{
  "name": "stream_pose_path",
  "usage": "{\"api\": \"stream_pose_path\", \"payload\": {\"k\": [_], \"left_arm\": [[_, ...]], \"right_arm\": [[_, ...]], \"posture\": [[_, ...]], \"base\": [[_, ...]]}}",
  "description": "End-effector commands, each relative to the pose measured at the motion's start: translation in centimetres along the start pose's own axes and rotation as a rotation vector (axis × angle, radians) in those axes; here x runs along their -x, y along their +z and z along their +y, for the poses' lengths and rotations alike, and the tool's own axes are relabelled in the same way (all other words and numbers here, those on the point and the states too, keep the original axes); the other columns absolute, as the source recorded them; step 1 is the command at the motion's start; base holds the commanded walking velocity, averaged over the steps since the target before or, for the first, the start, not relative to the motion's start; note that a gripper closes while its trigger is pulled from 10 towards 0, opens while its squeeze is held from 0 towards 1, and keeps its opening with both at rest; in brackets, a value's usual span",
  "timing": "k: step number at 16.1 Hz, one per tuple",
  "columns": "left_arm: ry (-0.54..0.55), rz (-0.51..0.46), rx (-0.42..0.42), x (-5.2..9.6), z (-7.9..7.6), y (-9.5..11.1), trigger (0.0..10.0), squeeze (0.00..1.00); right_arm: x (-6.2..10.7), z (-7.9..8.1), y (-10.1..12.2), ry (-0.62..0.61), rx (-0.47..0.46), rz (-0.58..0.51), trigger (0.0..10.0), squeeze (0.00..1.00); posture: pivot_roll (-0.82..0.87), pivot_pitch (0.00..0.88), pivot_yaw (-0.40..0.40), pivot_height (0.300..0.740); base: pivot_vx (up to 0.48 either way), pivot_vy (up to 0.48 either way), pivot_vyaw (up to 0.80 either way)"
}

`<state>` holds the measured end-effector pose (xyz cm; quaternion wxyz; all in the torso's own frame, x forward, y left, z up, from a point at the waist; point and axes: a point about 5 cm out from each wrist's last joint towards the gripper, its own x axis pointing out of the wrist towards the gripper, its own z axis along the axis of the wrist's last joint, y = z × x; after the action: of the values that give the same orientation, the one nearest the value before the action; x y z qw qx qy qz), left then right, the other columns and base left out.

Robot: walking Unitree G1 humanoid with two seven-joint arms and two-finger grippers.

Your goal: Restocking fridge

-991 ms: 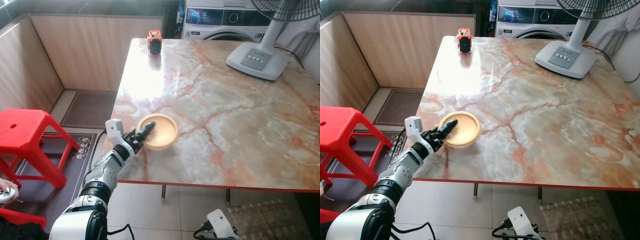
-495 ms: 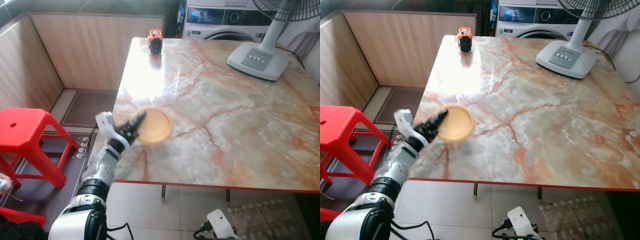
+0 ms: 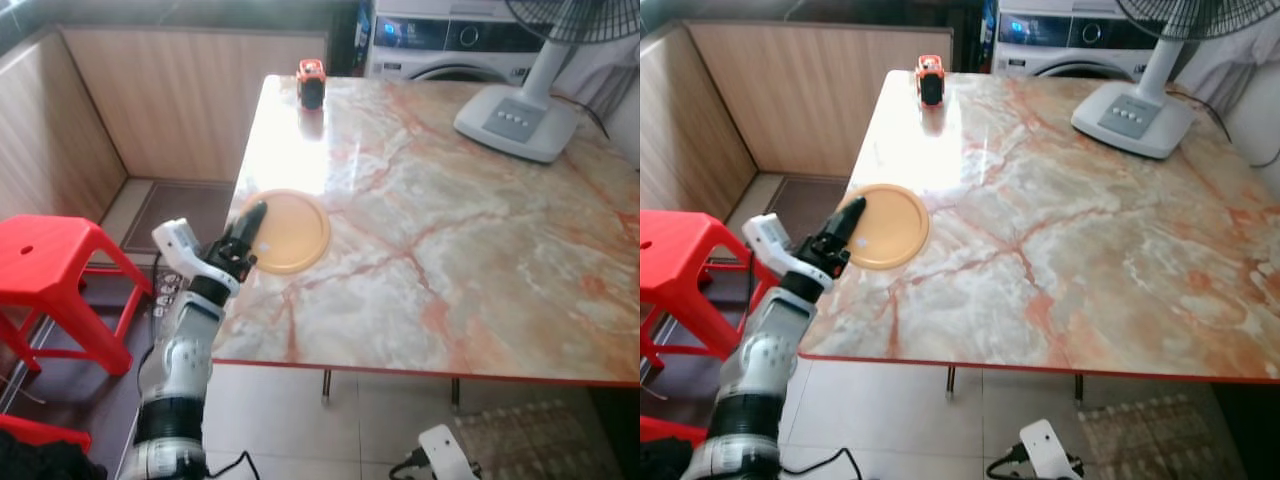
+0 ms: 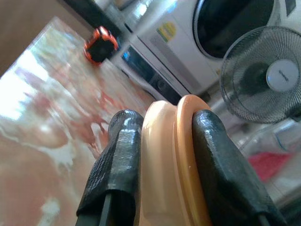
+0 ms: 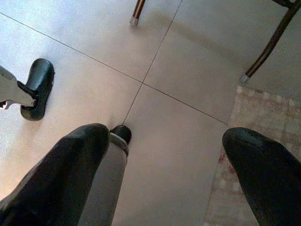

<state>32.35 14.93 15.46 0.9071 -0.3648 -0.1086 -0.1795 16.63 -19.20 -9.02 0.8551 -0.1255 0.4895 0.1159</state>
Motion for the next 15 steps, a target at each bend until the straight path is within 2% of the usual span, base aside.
{"api": "stream_pose_path", "payload": {"k": [1, 2, 3, 4, 5, 7, 9, 10, 12, 15], "left_arm": [[0.019, -0.017, -0.035, 0.1, -0.8, 0.5, 10.0, 0.0], [0.061, -0.031, -0.081, 0.4, -0.7, 0.8, 10.0, 0.0], [0.069, -0.032, -0.083, 0.5, -0.8, 0.8, 10.0, 0.0], [0.184, -0.071, -0.224, 0.9, -0.2, 2.0, 10.0, 0.0], [0.205, -0.073, -0.28, 1.0, -0.3, 2.3, 10.0, 0.0], [0.21, -0.07, -0.388, 1.6, -1.2, 3.0, 10.0, 0.0], [0.17, 0.008, -0.517, 2.4, -0.7, 3.5, 10.0, 0.0], [0.169, 0.025, -0.551, 2.5, -0.6, 3.5, 10.0, 0.0], [0.193, 0.034, -0.566, 3.0, -0.4, 3.6, 10.0, 0.0], [0.194, 0.046, -0.562, 3.1, -1.3, 2.7, 10.0, 0.0]], "right_arm": [[0.1, 0.1, -0.7, -0.01, -0.039, 0.015, 10.0, 0.0], [0.1, 0.1, -0.6, -0.018, -0.07, 0.01, 10.0, 0.0], [0.1, 0.1, -0.6, -0.02, -0.073, 0.009, 10.0, 0.0], [0.0, 0.1, -0.5, -0.025, -0.092, 0.003, 10.0, 0.0], [0.0, 0.1, -0.5, -0.027, -0.101, 0.001, 10.0, 0.0], [0.1, -0.1, -0.7, -0.04, -0.135, 0.004, 10.0, 0.0], [0.1, 0.0, -0.9, -0.04, -0.14, 0.005, 10.0, 0.0], [0.1, 0.0, -0.9, -0.04, -0.141, 0.006, 10.0, 0.0], [0.1, 0.3, -1.1, -0.051, -0.164, 0.009, 10.0, 0.0], [0.1, 0.7, -1.3, -0.053, -0.191, 0.006, 10.0, 0.0]], "posture": [[-0.09, 0.0, -0.055, 0.74], [-0.08, 0.0, -0.055, 0.74], [-0.08, 0.0, -0.055, 0.74], [-0.08, 0.0, -0.05, 0.74], [-0.08, 0.0, -0.05, 0.74], [-0.07, 0.0, -0.03, 0.74], [-0.07, 0.0, -0.018, 0.74], [-0.06, 0.0, -0.015, 0.74], [-0.06, 0.0, 0.0, 0.74], [-0.05, 0.0, 0.031, 0.74]], "base": [[0.0, 0.0, 0.0], [0.0, 0.0, 0.0], [0.0, 0.0, 0.0], [0.0, 0.0, 0.0], [0.0, 0.0, 0.0], [0.0, 0.0, 0.0], [0.0, 0.0, 0.0], [0.0, 0.0, 0.0], [0.0, 0.0, 0.0], [0.0, 0.0, 0.0]]}}
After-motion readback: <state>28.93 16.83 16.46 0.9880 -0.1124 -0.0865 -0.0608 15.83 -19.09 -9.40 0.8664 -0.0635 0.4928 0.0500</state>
